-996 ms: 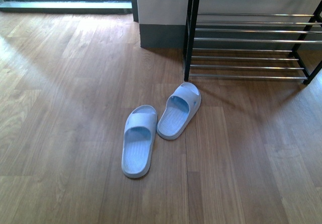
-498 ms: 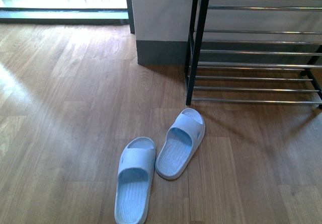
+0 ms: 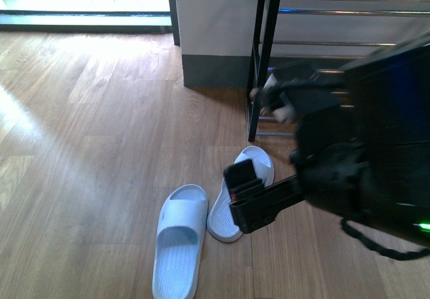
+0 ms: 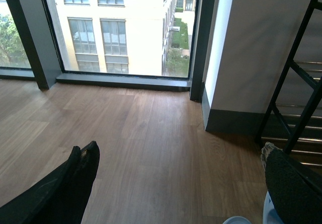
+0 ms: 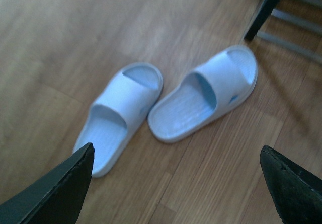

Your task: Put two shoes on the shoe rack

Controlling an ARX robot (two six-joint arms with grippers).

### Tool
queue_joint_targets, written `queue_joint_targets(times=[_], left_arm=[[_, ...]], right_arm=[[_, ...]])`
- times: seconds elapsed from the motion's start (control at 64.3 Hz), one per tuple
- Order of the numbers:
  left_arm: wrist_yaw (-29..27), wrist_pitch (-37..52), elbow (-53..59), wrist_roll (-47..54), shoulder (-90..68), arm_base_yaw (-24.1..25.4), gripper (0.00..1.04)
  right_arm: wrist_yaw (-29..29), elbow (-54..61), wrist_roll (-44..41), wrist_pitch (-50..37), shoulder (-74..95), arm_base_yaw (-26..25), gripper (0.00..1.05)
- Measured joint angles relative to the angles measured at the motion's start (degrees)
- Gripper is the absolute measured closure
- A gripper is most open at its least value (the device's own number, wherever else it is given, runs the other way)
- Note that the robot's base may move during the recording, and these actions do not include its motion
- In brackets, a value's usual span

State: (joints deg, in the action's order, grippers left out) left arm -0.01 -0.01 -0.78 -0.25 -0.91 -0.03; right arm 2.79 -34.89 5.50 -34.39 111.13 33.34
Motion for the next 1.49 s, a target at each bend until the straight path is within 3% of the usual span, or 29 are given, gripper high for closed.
queue_joint_targets(times=[0.093,0.249,0.7,0.887,1.245,1.494], left_arm=[[0.00,0.00,0.02,0.00,0.00,0.00,0.09],[0.00,0.00,0.00,0.00,0.00,0.00,0.09],[0.00,0.00,0.00,0.00,0.00,0.00,0.09],[0.00,0.00,0.00,0.00,0.00,0.00,0.09],[0.00,0.00,0.00,0.00,0.00,0.00,0.09],[0.00,0.00,0.00,0.00,0.00,0.00,0.09]], right_arm=[[3.28,-11.72,0.72,2.64,17.81,-0.15,0.09],[9.46,-25.83,1.44,6.19,33.70,-0.92,0.09],[17.38,-57.07,7.87,16.83,56.98,-4.96,0.10],[17.59,-62.03,8.85,18.10,59.82,-6.23,0.49],[17.35,-57.16,9.25,13.44,57.29,-7.58,1.03],[12.57,-40.17,8.68,3.15,40.87,-9.14,1.03]])
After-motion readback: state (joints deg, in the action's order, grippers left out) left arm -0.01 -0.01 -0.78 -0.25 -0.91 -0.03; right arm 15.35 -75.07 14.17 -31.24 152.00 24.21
